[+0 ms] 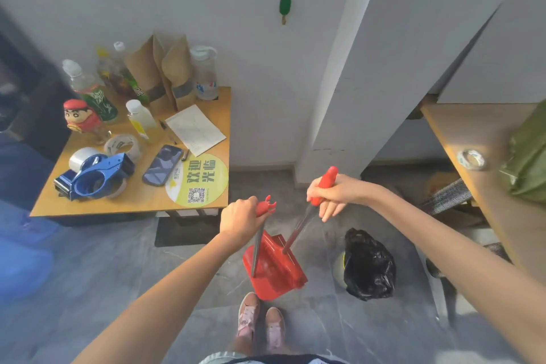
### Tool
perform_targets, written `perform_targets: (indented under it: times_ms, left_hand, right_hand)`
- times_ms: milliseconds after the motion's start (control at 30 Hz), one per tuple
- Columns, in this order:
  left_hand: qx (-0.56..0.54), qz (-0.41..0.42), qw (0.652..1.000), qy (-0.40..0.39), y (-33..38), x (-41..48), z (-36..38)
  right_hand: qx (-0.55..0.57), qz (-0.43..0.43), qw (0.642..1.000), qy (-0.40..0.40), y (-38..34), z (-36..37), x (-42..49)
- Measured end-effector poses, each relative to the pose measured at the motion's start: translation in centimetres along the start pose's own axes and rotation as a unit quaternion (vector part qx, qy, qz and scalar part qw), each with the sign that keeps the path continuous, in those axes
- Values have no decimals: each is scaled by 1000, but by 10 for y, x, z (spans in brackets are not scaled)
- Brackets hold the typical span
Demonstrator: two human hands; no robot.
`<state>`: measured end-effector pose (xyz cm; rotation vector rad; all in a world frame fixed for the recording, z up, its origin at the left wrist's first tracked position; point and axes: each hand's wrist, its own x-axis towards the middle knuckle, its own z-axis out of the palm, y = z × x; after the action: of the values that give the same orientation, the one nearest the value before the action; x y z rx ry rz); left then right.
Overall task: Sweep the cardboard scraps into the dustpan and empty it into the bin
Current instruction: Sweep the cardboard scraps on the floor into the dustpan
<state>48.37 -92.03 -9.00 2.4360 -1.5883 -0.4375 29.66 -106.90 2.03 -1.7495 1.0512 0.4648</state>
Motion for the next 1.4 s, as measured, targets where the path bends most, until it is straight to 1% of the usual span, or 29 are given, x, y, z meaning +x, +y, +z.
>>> perform_targets:
  times_ms: [67,133,200,267,300,367,500,633,700,800,867,967,1067,1233,1400]
  left_hand:
    - [5,-13,1000,-1,5,-10,11]
    - [9,-18,1000,-5,11,-21,20]
    - [17,-18,1000,-6,16,-30,25]
    - [29,-25,999,-8,15,-37,26]
    - [37,-31,999,-10,14,-41,26]
    - [40,-43,998,-15,12,-49,28]
    - [27,-49,998,-24,9,-64,36]
    - [34,-61,997,-25,0,-76,38]
    - [28,-75,997,-18,-8,-83,35]
    - [22,-82,996,-12,-22,-100,33]
    - [20,-84,996,-11,-34,-116,31]
    - [18,-77,997,-6,-52,-146,28]
    - [24,-68,997,-1,-69,-178,23]
    - [9,-49,999,15,-90,-224,17]
    - [8,-30,1000,4,-94,-252,17]
  right_hand:
    - [43,-29,994,-93,21,8,-3]
    - [104,-29,979,-176,38,19,-6]
    - [161,5,957,-243,50,30,-7]
    - [179,78,941,-276,54,43,-6]
    - [160,123,941,-271,54,50,-5]
    - [89,185,951,-230,52,63,-4]
    - [41,255,951,-170,55,92,3]
    - [-27,342,924,-170,62,111,7]
    - [-27,362,918,-159,64,114,-1]
    - [58,373,917,-131,64,116,-17]
    - [90,381,913,-115,60,124,-33]
    - [80,393,912,-85,58,149,-55]
    - [62,417,904,-73,61,181,-76]
    - [107,426,897,-54,65,231,-101]
    - [107,431,894,-65,71,281,-122]
